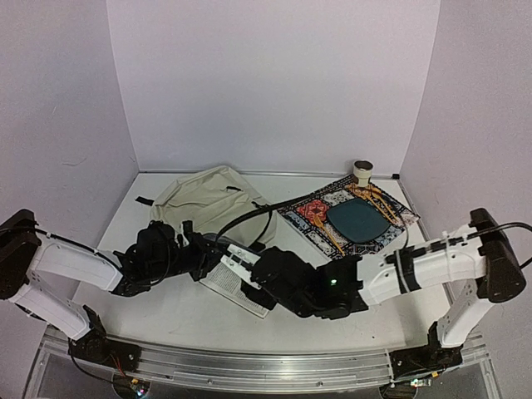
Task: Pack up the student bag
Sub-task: Pass from the right arm to the left, then pass from the left arm to the right
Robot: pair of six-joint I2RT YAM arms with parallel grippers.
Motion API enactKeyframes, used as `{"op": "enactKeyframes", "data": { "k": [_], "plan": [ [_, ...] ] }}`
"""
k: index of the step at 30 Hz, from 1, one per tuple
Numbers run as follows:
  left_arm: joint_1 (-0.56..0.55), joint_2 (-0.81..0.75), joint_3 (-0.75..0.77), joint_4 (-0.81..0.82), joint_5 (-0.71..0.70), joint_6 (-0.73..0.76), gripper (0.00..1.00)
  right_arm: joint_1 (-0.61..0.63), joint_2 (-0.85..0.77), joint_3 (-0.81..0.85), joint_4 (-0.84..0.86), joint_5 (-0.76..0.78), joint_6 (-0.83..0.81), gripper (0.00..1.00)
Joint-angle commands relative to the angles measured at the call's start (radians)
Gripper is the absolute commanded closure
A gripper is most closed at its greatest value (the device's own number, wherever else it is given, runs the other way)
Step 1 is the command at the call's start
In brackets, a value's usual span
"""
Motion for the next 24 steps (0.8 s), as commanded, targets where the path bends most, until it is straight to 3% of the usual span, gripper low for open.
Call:
{"op": "enactKeyframes", "data": {
  "k": [1,6,12,18,24],
  "plan": [
    [0.005,-0.102,0.022,0.1,-0.018,0.04,1.0,-0.009,-0.172,-0.062,0.015,-0.236,0.16,0.37],
    [0.005,-0.15,0.023,0.101,-0.022,0.08,1.0,-0.07,-0.285,-0.139,0.054,-0.404,0.33,0.24],
    [0.005,-0.188,0.014,0.108,-0.023,0.125,1.0,-0.182,-0.482,-0.331,0.266,-0.579,0.499,0.03],
    [0.004,-0.209,0.025,0.14,0.01,0.16,1.0,-0.338,-0.574,-0.489,0.426,-0.617,0.718,0.02],
    [0.003,-0.207,0.035,0.194,0.06,0.17,1.0,-0.444,-0.537,-0.603,0.654,-0.67,0.906,0.02]
  ]
}}
